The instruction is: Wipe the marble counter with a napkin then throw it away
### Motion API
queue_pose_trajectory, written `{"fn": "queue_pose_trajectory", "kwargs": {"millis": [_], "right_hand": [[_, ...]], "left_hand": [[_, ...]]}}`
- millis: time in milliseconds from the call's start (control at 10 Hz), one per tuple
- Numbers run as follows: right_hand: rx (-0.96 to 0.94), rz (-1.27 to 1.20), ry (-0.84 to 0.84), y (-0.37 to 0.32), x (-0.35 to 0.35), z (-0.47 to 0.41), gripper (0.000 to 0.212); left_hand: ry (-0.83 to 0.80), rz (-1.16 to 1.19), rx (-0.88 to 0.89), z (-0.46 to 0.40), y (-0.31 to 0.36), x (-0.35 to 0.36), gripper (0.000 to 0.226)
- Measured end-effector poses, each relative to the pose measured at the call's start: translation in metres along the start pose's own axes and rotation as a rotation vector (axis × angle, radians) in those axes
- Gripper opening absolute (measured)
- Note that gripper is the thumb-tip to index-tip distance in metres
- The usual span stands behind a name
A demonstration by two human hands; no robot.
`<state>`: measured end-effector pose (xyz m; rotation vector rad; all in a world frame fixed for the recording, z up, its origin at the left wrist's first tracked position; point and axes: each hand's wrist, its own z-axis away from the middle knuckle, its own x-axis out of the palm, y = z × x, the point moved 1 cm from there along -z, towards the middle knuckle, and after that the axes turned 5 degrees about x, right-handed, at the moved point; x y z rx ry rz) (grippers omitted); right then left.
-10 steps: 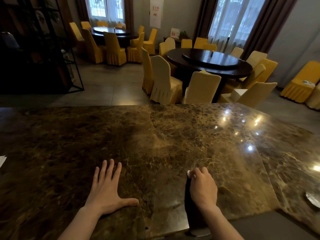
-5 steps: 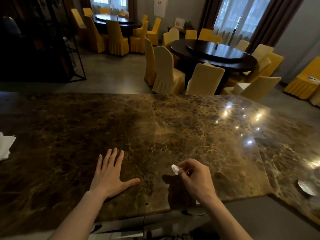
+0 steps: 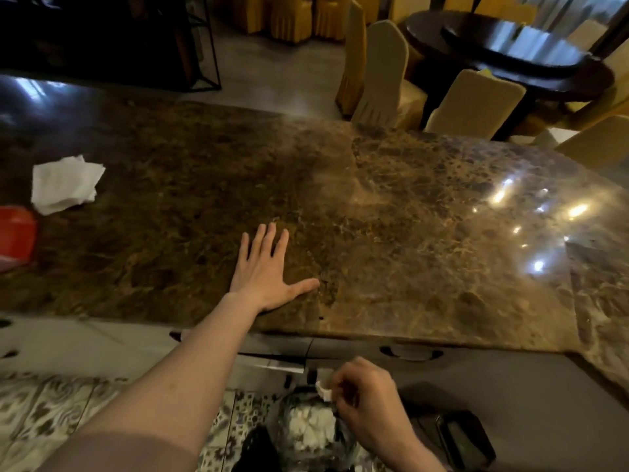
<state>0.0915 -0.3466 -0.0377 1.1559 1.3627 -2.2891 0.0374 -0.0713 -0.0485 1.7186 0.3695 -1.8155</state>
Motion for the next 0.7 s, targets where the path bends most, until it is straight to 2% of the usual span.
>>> {"fn": "queue_pose_trajectory", "kwargs": {"millis": [100, 300, 400, 500, 600, 700], "right_hand": [[0.083, 0.087, -0.1, 0.026, 0.029, 0.005, 0.031], [0.245, 0.179, -0.096, 0.053, 0.059, 0.007, 0.024], [0.234, 0.203, -0.107, 0.057, 0.068, 0.007, 0.01], [0.205, 0.19, -0.086, 0.06, 0.069, 0.009, 0.016], [0.19, 0.21, -0.048, 0.054, 0.048, 0.013, 0.011], [0.123, 0.191, 0.143, 0.042, 0.01, 0.012, 0.035]], "left_hand": [[-0.005, 0.004, 0.006, 0.001, 0.001, 0.0, 0.126], [-0.015, -0.005, 0.006, 0.001, 0.002, -0.002, 0.125], [-0.014, -0.013, 0.009, 0.0, 0.002, -0.002, 0.124], [-0.013, -0.031, 0.011, 0.001, 0.002, 0.0, 0.124], [0.002, -0.026, 0.017, -0.001, 0.002, -0.001, 0.125], [-0.005, -0.023, 0.008, 0.003, 0.002, -0.003, 0.125]]}}
